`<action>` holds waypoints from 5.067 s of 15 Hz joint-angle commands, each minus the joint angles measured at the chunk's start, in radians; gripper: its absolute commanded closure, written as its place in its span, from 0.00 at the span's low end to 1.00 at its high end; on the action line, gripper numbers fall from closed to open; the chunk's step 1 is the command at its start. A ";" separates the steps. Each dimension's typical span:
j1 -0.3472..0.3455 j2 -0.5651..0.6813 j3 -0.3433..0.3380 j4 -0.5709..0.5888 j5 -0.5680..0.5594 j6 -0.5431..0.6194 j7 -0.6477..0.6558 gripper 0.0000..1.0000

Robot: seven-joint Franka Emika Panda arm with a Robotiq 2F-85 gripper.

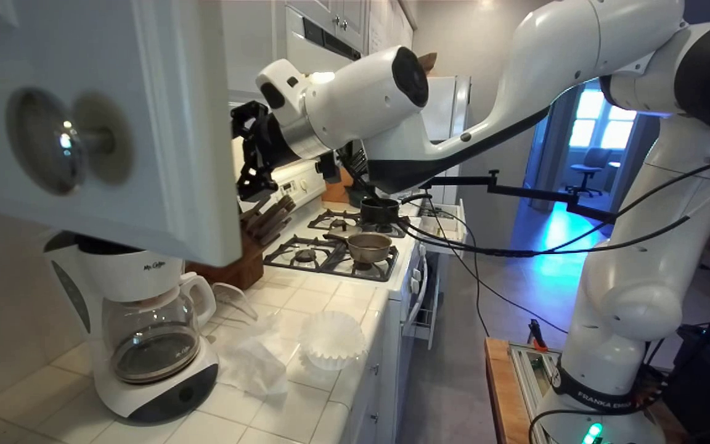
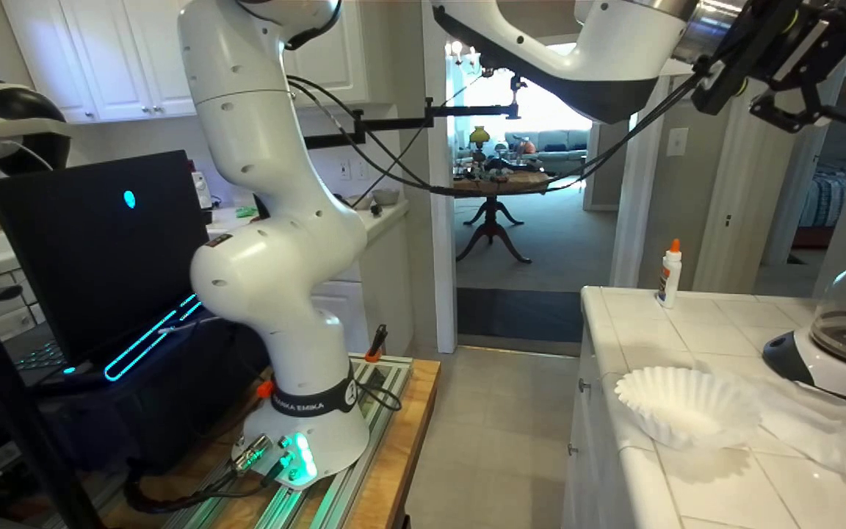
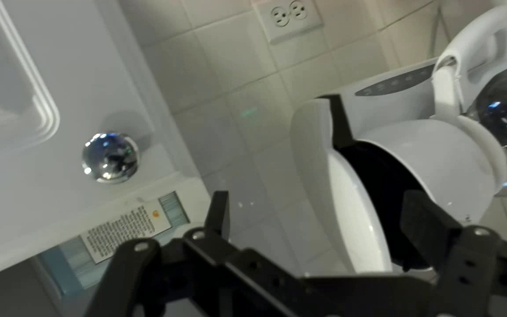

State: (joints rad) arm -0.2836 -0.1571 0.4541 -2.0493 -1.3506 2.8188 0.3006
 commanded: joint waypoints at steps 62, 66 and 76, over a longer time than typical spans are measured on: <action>0.010 0.321 0.133 0.270 -0.639 0.053 0.274 0.00; 0.012 0.361 0.132 0.298 -0.690 0.008 0.291 0.00; 0.043 0.418 0.154 0.321 -0.879 -0.109 0.376 0.00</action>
State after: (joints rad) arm -0.2538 0.2419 0.5986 -1.7619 -2.1379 2.7585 0.6162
